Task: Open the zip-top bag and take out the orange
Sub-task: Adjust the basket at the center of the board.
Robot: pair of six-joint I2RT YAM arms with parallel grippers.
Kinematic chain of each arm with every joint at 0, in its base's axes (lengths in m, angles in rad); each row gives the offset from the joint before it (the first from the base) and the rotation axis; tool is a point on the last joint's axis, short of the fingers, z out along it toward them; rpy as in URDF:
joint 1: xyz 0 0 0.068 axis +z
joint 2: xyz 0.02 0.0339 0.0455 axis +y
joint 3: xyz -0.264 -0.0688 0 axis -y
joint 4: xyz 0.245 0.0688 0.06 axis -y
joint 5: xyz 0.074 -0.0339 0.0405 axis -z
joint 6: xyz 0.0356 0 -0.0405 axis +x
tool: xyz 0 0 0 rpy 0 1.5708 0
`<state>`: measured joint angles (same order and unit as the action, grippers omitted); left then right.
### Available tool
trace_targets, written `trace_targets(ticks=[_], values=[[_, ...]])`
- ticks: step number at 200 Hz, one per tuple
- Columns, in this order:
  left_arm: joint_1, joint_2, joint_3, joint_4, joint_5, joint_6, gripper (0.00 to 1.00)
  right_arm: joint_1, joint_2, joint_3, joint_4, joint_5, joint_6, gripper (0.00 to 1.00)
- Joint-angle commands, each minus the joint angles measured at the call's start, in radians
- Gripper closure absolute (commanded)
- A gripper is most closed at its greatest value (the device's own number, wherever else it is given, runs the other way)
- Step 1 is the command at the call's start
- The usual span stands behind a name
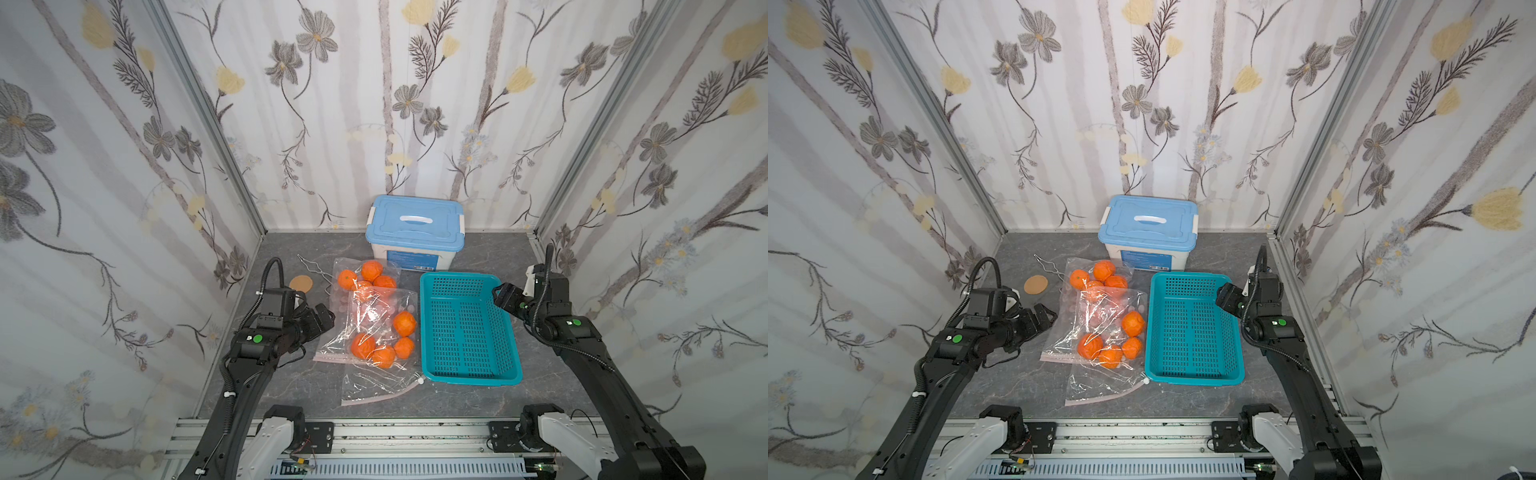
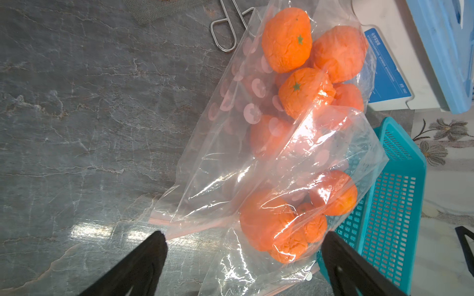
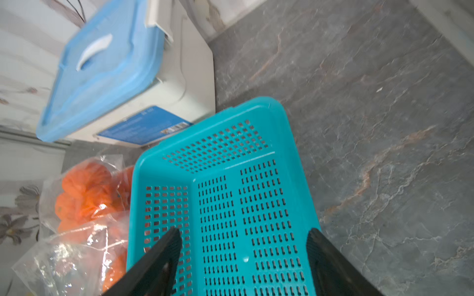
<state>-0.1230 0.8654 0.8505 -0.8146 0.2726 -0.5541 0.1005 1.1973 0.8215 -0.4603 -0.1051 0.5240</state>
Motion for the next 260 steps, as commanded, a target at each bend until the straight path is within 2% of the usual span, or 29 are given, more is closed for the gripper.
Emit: trace_targets(ticks=[1, 58, 89, 125, 167, 205, 237, 260], values=[[0.0, 0.016, 0.001, -0.002, -0.006, 0.022, 0.02, -0.001, 0.05, 0.007, -0.095, -0.046, -0.052, 0.3], [0.0, 0.067, 0.004, 0.005, -0.001, 0.046, 0.03, -0.002, 0.141, -0.002, -0.137, 0.093, -0.064, 0.4], [-0.001, 0.076, 0.001, 0.009, 0.005, 0.049, 0.03, -0.002, 0.174, 0.022, -0.165, 0.192, -0.062, 0.38], [-0.001, 0.085, 0.001, 0.017, 0.007, 0.051, 0.03, -0.001, 0.096, 0.088, -0.138, 0.105, -0.126, 0.33], [-0.001, 0.1, 0.001, 0.024, 0.015, 0.051, 0.04, -0.032, 0.127, 0.138, -0.291, 0.307, -0.107, 0.29], [-0.001, 0.125, -0.002, 0.033, 0.026, 0.052, 0.04, -0.041, 0.191, 0.094, -0.276, 0.264, -0.09, 0.29], [-0.001, 0.136, -0.005, 0.038, 0.024, 0.06, 0.04, -0.041, 0.233, 0.057, -0.184, 0.215, -0.114, 0.4], [0.0, 0.142, -0.007, 0.038, 0.024, 0.061, 0.05, -0.045, 0.295, 0.104, -0.16, 0.221, -0.139, 0.61]])
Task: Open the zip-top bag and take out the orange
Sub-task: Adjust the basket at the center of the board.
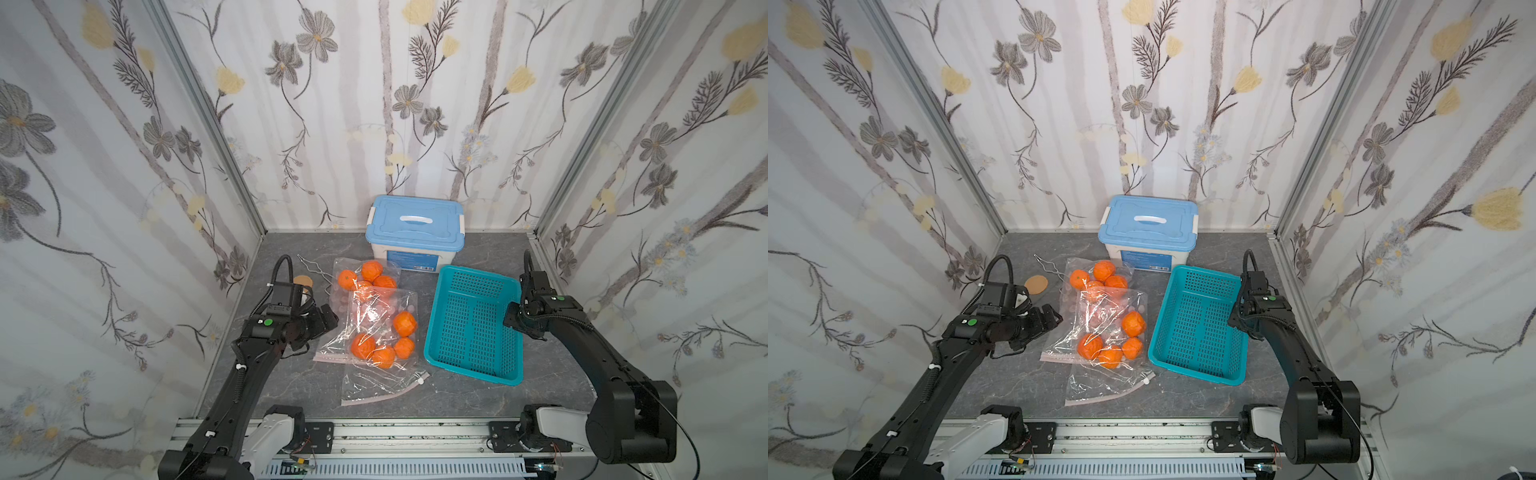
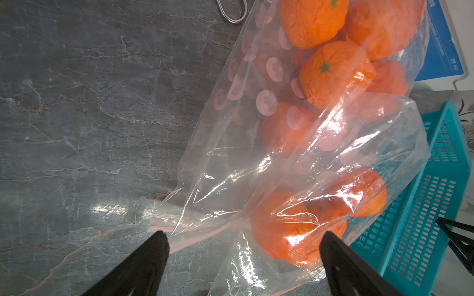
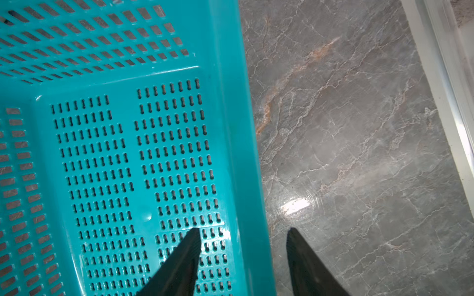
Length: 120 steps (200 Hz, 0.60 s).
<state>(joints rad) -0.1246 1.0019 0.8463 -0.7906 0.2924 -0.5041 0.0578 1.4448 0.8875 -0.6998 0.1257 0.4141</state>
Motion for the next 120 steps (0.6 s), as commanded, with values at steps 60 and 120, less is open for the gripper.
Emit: trace_targets(ticks=[60, 120], values=[[0.0, 0.024, 0.015, 0.014, 0.0, 0.022, 0.05, -0.021, 0.258, 0.254, 0.09, 0.015, -0.136, 0.8], [0.0, 0.04, 0.025, 0.012, 0.014, 0.022, 0.05, -0.036, 0.379, 0.466, 0.065, 0.006, -0.17, 0.52]])
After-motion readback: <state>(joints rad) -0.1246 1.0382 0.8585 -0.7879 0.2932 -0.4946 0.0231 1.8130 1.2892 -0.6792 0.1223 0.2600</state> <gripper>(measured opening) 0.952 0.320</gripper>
